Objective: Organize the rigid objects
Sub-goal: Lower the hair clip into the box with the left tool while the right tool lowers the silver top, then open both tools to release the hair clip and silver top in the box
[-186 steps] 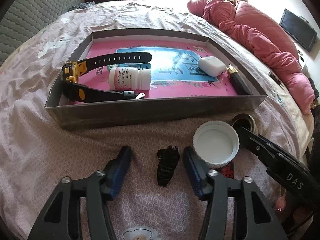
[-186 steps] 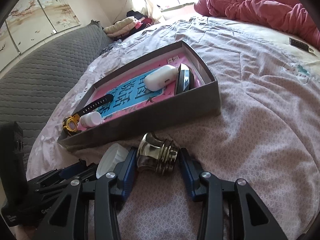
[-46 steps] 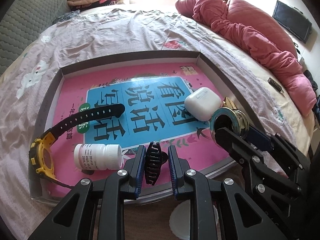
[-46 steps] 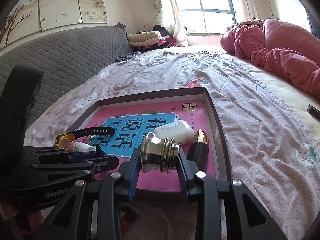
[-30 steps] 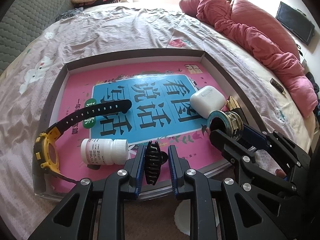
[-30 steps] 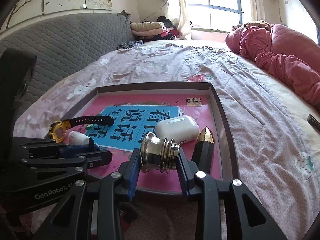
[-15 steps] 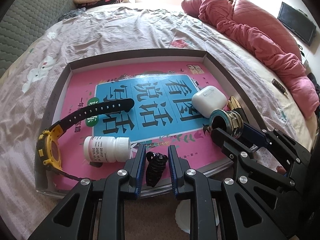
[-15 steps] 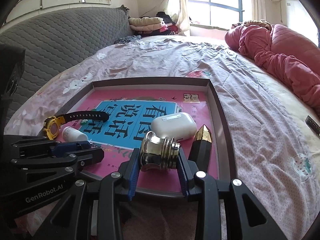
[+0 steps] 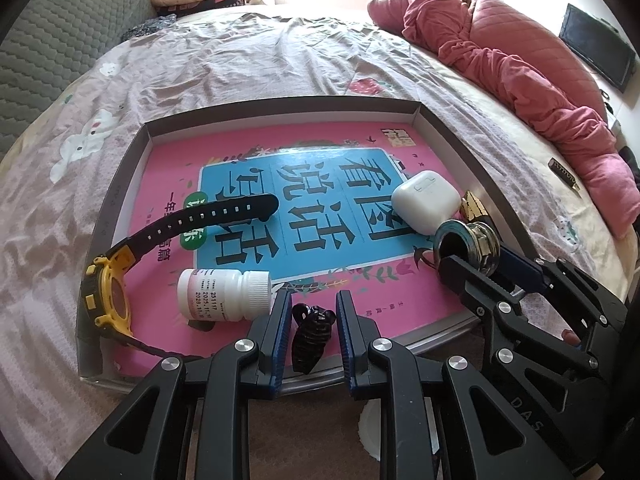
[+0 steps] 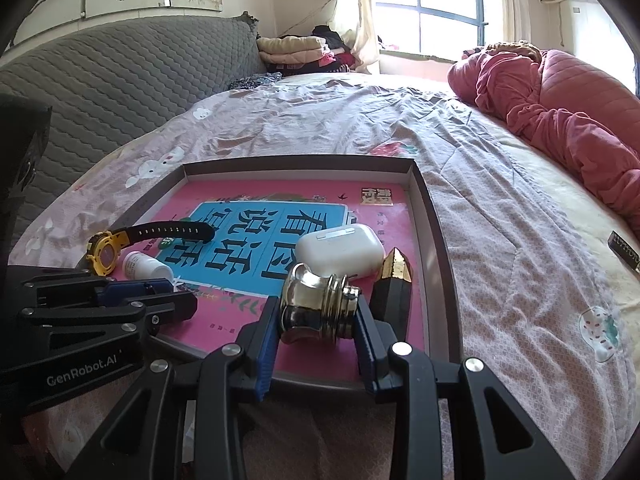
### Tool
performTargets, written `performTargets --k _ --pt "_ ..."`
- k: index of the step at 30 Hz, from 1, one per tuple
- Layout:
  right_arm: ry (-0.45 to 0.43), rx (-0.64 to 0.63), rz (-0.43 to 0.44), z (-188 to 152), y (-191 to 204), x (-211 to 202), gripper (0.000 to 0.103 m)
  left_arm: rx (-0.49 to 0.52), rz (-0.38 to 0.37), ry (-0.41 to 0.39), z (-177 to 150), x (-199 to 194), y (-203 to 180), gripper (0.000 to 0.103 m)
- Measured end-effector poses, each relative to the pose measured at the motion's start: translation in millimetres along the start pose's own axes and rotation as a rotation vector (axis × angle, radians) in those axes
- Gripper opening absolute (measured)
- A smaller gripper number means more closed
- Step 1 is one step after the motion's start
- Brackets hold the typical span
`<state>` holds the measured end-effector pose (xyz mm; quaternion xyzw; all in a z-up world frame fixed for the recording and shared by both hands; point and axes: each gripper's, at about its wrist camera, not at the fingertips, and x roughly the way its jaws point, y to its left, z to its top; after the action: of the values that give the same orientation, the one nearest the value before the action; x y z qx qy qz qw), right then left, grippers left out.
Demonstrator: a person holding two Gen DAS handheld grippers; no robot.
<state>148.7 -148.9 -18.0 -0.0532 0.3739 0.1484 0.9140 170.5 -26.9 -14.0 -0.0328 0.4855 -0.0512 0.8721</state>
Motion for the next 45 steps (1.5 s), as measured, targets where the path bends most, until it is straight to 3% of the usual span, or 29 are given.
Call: performTargets --k 27,29,31,33,45 --pt "-0.018 -0.004 0.007 -2.7 2.3 -3.7 0.036 -0.001 0.005 0.014 -1.0 -0.7 1.4 0.023" --pt "-0.021 -0.008 0.009 -2.5 3.1 -4.5 0.039 -0.001 0.005 0.013 -0.8 -0.7 1.5 0.023" --pt "-0.034 -0.017 0.01 -2.7 5.0 -7.7 0.053 -0.003 0.003 0.012 -0.6 -1.2 1.5 0.023" --pt "-0.042 -0.015 0.028 -2.7 5.8 -10.2 0.059 -0.003 0.001 0.013 -0.3 -0.7 1.6 0.023" --pt "-0.136 0.03 0.009 3.5 -6.4 -25.8 0.059 0.003 -0.001 0.012 -0.6 -3.1 0.0 0.023"
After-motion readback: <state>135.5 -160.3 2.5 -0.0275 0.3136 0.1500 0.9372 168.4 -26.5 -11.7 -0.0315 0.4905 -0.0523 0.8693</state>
